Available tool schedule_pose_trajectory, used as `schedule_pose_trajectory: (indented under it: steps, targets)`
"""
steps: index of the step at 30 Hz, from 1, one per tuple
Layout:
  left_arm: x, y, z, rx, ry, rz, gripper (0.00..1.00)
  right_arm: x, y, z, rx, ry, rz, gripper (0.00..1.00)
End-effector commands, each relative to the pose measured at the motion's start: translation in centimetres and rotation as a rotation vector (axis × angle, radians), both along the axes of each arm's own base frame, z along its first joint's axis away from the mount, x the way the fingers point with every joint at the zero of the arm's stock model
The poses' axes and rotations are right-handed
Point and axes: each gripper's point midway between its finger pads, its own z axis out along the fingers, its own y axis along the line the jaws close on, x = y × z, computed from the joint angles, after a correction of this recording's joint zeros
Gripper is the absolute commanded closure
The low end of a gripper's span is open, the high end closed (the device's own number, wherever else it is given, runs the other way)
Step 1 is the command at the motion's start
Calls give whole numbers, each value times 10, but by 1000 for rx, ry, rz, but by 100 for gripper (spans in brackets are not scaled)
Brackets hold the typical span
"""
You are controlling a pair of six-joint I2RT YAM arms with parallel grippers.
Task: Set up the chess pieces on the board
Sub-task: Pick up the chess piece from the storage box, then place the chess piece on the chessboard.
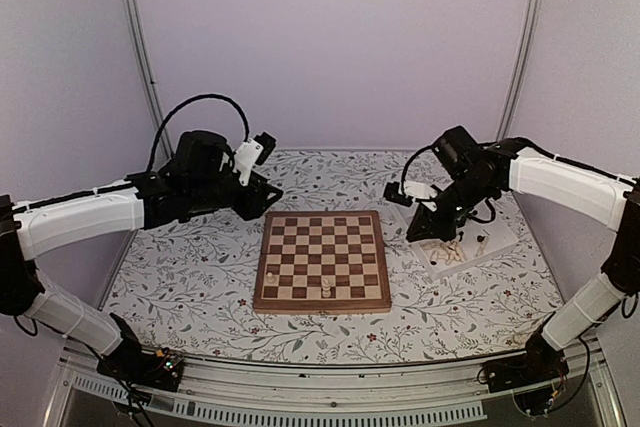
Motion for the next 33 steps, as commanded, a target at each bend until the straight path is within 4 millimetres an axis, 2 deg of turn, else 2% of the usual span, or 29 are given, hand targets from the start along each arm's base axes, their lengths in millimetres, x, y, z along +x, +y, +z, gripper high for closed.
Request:
schedule_pose_trajectory:
  steps: [1, 6, 12, 23, 33]
  targets:
    - [12, 13, 0, -77, 1, 7, 50, -21, 38, 1, -14, 11, 138, 96]
    - [13, 20, -2, -75, -3, 27, 50, -44, 67, -35, -112, 36, 254, 96]
    - [13, 25, -2, -67, -10, 35, 50, -44, 81, -62, -165, 56, 283, 95]
    - [13, 22, -5, -79, 14, 15, 50, -31, 96, -74, -157, 48, 277, 94]
    - [13, 22, -6, -79, 19, 11, 49, -28, 92, -89, -197, 53, 273, 94]
